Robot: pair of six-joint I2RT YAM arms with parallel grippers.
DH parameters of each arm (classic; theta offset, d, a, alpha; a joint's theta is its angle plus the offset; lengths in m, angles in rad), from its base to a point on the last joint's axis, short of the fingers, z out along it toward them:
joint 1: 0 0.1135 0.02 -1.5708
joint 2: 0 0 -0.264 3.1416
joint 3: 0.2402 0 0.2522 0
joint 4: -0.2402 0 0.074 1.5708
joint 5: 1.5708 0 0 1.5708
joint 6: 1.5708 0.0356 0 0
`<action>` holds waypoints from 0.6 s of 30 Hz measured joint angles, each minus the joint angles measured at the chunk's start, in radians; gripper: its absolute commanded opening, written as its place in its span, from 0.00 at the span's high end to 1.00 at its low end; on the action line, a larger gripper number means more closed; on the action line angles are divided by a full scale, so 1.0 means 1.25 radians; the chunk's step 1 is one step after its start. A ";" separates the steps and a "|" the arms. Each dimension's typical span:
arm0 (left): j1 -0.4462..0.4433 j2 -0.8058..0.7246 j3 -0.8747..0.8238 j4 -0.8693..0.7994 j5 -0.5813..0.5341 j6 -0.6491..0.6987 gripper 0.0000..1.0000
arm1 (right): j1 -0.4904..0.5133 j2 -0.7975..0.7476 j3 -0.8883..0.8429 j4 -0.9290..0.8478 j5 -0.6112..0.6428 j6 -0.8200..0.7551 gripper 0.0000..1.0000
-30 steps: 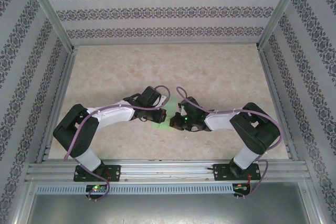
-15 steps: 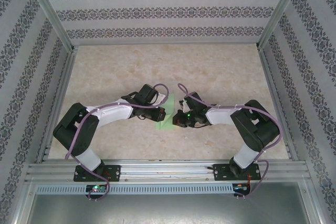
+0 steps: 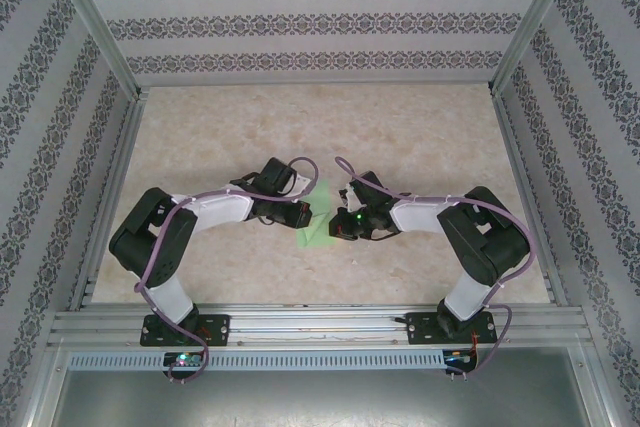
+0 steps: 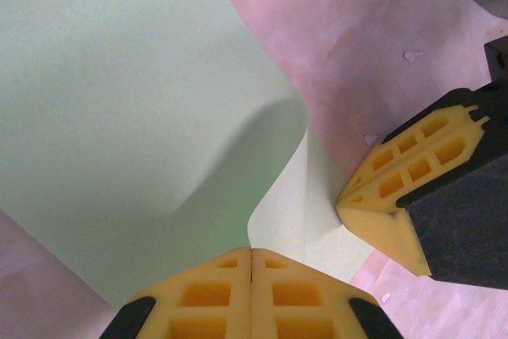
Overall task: Fold a paper plane with a square sheet of paper (fold left side to right side)
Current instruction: Fold the triangle a second time at the center of the table.
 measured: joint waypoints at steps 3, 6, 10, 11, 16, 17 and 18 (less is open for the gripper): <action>0.008 0.010 0.002 0.011 0.003 0.003 1.00 | 0.000 0.000 0.000 0.000 0.000 -0.001 1.00; 0.016 0.019 0.006 0.013 0.006 0.009 1.00 | 0.000 0.000 0.000 0.000 0.000 -0.001 1.00; 0.025 0.023 0.008 0.013 0.006 0.027 1.00 | 0.000 0.000 0.000 0.000 0.000 -0.001 1.00; 0.026 0.024 0.008 0.013 0.006 0.030 1.00 | 0.000 0.000 0.000 -0.001 0.000 -0.001 1.00; 0.034 0.037 0.016 0.013 0.006 0.045 1.00 | 0.000 0.000 0.000 -0.001 0.000 -0.002 1.00; 0.035 0.039 0.016 0.013 0.006 0.047 1.00 | 0.000 0.000 0.000 -0.001 0.000 -0.002 1.00; 0.037 0.042 0.017 0.013 0.005 0.049 1.00 | 0.000 0.000 0.001 -0.001 0.000 -0.002 1.00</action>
